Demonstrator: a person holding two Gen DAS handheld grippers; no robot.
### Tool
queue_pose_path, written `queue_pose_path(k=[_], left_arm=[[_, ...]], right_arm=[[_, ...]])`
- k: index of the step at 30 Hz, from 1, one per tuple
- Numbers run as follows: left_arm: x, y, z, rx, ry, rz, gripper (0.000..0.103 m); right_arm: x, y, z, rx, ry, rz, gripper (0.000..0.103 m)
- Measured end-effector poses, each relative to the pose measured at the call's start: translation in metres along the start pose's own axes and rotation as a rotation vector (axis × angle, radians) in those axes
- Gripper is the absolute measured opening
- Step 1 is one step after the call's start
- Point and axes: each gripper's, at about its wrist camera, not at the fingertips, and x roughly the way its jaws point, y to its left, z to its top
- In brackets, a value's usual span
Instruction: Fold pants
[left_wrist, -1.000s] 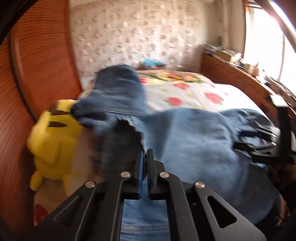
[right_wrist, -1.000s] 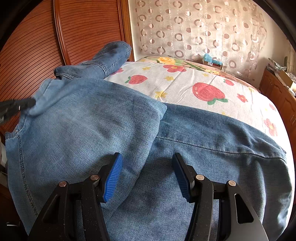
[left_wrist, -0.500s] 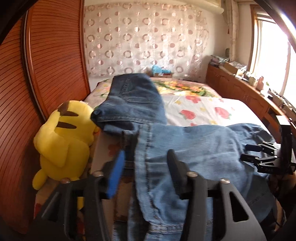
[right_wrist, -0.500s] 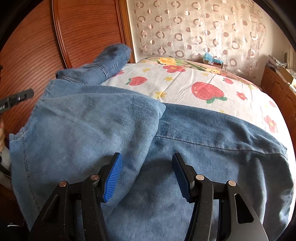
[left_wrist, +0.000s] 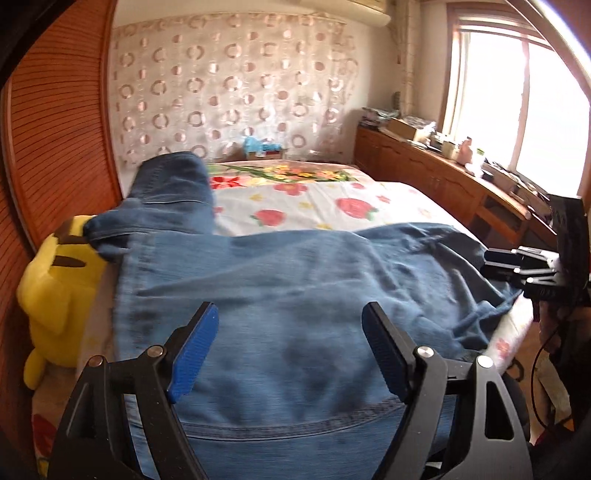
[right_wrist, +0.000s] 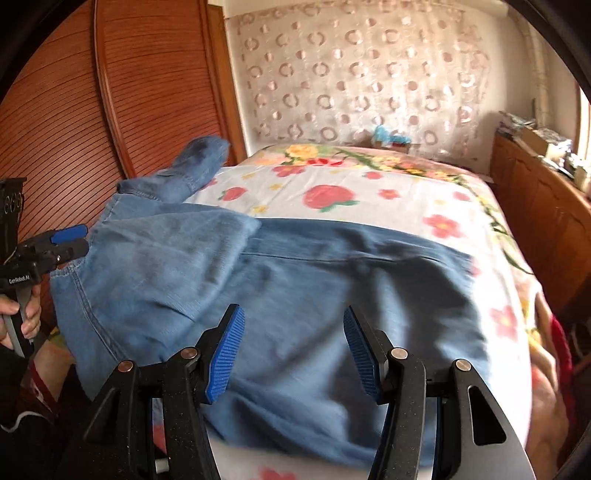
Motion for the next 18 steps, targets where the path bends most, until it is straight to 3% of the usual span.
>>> queue_pose_path(k=[11, 18], left_arm=[[0.027, -0.043, -0.018, 0.03, 0.089, -0.018, 0.08], [0.041, -0.047, -0.028, 0.015, 0.134, -0.021, 0.08]], right_arm=[[-0.04, -0.039, -0.051, 0.068, 0.014, -0.126, 0.058], [-0.055, -0.059, -0.061, 0.124, 0.01, -0.182, 0.058]])
